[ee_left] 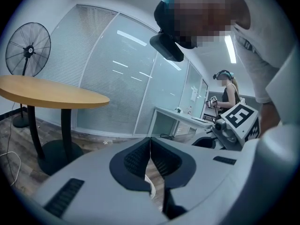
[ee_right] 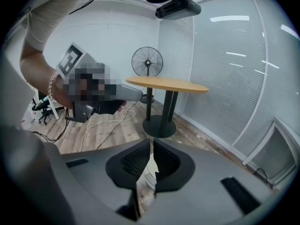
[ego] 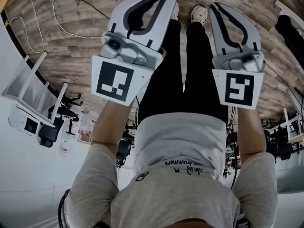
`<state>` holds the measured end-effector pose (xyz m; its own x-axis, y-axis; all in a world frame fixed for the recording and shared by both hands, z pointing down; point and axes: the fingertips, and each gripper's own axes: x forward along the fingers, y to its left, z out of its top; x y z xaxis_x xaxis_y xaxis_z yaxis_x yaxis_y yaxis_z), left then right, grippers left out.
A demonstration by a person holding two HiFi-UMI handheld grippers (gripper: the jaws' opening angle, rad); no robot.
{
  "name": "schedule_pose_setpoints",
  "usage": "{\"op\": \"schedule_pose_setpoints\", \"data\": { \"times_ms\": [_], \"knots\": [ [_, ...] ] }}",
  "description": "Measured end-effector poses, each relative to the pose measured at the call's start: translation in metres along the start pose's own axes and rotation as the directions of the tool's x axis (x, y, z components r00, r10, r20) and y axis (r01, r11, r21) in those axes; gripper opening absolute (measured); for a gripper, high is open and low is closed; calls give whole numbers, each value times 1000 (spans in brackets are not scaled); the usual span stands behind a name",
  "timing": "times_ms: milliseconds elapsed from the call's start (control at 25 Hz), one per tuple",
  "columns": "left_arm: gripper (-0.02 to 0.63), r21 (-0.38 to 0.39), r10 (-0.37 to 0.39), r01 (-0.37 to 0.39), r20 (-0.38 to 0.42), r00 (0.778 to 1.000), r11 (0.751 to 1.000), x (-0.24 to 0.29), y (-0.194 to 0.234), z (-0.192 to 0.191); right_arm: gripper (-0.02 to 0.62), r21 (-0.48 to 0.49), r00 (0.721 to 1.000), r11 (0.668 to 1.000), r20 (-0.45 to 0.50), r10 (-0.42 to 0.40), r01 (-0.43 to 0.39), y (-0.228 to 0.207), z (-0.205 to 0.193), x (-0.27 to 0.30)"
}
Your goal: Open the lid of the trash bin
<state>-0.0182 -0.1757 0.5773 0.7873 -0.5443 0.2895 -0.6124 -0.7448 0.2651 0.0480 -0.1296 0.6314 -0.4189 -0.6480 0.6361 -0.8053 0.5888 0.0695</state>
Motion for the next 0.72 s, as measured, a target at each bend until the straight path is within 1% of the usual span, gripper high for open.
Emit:
{"op": "schedule_pose_setpoints", "data": {
  "times_ms": [200, 320, 440, 560, 720],
  "knots": [
    [20, -6, 6, -6, -15, 1000, 1000, 8, 7, -20, 31, -62, 999, 998, -50, -1, -2, 4, -35, 27],
    [20, 0, 14, -14, -16, 1000, 1000, 13, 10, -30, 32, -110, 998, 994, -59, -1, -5, 5, -51, 42],
    [20, 11, 18, -18, -14, 1000, 1000, 17, 12, -39, 32, -126, 998, 992, -64, -7, -1, 4, -65, 56],
    [20, 15, 17, -17, -26, 1000, 1000, 21, 12, -50, 32, -134, 995, 991, -98, -6, -7, 5, -87, 72],
    [20, 20, 26, -25, -33, 999, 999, 26, 12, -59, 35, -184, 991, 983, -135, -7, -18, 6, -112, 92]
  ]
}}
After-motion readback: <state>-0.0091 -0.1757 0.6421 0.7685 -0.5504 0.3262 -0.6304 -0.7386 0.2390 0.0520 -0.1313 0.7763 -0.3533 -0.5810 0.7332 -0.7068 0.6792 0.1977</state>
